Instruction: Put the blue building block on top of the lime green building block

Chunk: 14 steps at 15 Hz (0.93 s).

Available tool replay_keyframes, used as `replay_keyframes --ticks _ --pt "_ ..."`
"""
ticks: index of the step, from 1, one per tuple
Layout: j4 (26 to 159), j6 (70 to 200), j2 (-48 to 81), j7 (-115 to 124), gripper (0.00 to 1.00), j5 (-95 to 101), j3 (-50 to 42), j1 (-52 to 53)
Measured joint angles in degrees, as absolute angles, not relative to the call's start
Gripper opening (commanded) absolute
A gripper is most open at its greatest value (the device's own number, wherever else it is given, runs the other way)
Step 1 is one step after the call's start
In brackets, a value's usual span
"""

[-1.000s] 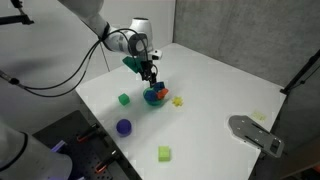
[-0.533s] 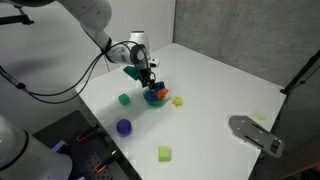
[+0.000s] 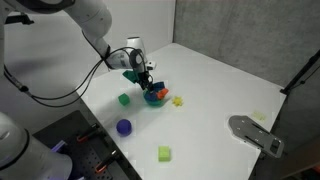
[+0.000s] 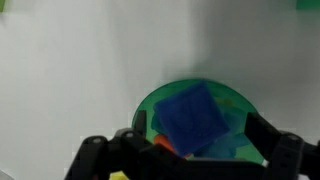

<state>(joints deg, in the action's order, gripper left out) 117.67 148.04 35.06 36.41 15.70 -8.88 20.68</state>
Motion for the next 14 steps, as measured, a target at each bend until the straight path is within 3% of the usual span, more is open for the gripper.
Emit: replay_keyframes --ticks 3,4,6,8,10,14 --pt "117.2 149.1 36.4 37.7 1.00 16.9 -10.7 22.1" --pt "117.0 149.4 36.8 38.1 0.75 17.2 -11.3 22.4" --pt "116.8 149.6 37.5 38.6 0.68 17.7 -12.1 23.0" --pt "116.8 149.6 38.0 38.8 0.49 17.7 -12.4 23.4" --pt "116.6 149.6 38.0 38.8 0.38 17.7 -12.4 23.4" --pt "116.4 149.5 36.8 38.8 0.32 17.4 -12.3 23.1"
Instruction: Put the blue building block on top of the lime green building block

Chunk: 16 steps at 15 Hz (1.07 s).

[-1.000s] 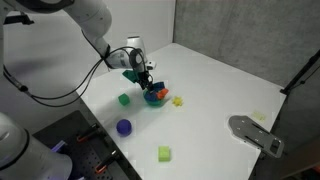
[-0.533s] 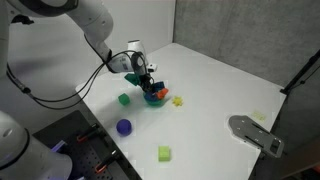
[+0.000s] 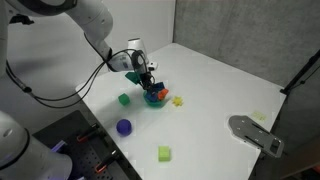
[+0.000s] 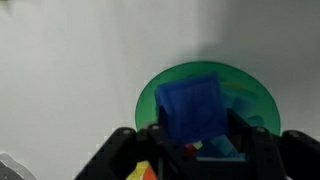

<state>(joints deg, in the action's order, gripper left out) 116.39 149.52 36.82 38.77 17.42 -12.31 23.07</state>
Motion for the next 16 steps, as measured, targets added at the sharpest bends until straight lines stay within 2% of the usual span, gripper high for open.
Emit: replay_keyframes --ticks 8,16 --pt "116.4 147.9 31.0 38.8 0.31 17.2 -12.3 19.6" --pt "116.3 144.1 31.1 37.8 0.31 17.2 -13.7 10.9"
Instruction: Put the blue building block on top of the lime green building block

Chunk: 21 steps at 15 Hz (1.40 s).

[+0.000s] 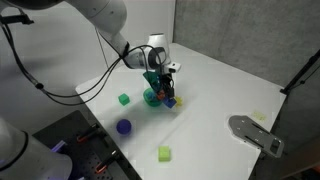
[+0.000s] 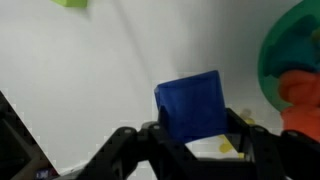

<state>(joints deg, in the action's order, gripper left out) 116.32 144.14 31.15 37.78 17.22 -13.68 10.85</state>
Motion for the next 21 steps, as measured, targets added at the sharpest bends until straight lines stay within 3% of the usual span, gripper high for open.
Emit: replay_keyframes --ticks 11,21 --pt "117.4 131.4 33.3 27.4 0.31 17.2 -14.9 1.9" --pt "121.8 130.7 33.1 11.7 0.31 12.4 -14.0 -6.8"
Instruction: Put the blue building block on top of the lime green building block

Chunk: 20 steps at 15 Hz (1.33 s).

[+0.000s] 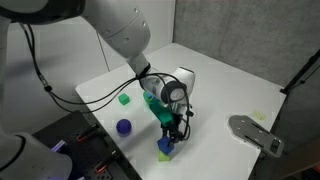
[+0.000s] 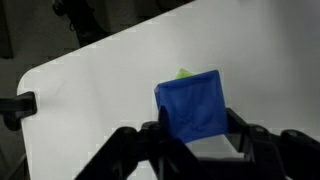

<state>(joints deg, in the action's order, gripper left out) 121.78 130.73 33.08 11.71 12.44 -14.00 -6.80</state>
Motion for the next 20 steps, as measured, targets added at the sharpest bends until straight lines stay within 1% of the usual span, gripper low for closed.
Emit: replay_keyframes --ticks 6,14,15,16,17,18,20 --pt "122.3 131.3 33.1 4.2 0.31 6.8 -12.3 -10.7" --pt "122.6 131.3 33.1 0.7 0.31 3.6 -11.7 -12.5" --pt "122.6 131.4 33.1 0.7 0.47 3.6 -11.7 -12.5" --pt "122.6 131.4 33.1 0.7 0.59 3.6 -11.7 -12.6" --pt "122.6 131.4 33.1 0.7 0.80 3.6 -11.7 -12.7" --pt "122.6 131.5 33.1 0.7 0.82 3.6 -11.7 -12.8" --pt "122.6 131.5 33.1 0.7 0.98 3.6 -11.7 -12.9"
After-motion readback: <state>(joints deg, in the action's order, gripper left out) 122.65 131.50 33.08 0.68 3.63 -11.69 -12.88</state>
